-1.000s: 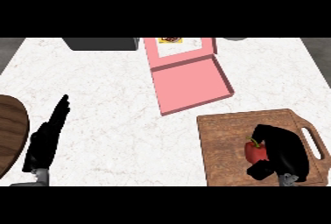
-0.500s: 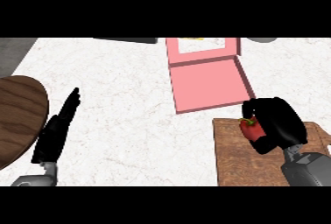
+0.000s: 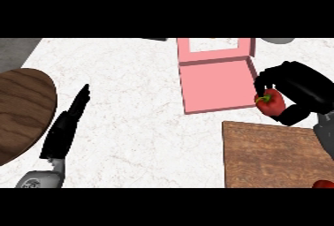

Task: Pick the bell pepper from the cutting board and place it in the cardboard box

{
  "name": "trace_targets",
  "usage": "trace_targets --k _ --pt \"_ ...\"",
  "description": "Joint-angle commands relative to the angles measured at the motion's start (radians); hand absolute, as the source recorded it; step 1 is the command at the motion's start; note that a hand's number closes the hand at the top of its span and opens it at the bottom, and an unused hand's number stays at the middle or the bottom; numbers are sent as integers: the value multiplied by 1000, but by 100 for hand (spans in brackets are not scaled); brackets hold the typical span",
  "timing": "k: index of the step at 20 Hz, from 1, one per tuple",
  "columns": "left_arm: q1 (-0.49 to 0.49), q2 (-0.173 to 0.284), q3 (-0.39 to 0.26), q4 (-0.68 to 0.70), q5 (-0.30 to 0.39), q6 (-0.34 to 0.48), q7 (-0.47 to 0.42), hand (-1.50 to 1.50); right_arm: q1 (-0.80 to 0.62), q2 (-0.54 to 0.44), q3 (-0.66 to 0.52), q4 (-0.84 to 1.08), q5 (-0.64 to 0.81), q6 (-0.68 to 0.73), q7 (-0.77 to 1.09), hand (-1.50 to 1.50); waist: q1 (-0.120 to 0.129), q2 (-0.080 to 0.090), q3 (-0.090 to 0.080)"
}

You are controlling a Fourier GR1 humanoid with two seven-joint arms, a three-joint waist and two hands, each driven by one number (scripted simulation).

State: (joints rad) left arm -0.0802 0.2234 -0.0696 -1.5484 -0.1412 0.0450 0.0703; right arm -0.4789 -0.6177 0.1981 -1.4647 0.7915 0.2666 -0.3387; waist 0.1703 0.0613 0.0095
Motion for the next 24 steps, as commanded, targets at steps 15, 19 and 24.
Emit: trace_targets --k 15,19,24 --pt "-4 -21 -5 29 -21 25 16 0 -398 -80 -116 480 -539 396 -637 150 -37 -20 -7" --pt "2 -6 -5 35 -40 26 -1 0 -532 -65 -61 558 -565 422 -582 150 -43 -27 -9" --pt "1 -26 -6 28 -41 42 34 0 -638 23 47 642 -529 379 -551 150 -60 -32 -10"
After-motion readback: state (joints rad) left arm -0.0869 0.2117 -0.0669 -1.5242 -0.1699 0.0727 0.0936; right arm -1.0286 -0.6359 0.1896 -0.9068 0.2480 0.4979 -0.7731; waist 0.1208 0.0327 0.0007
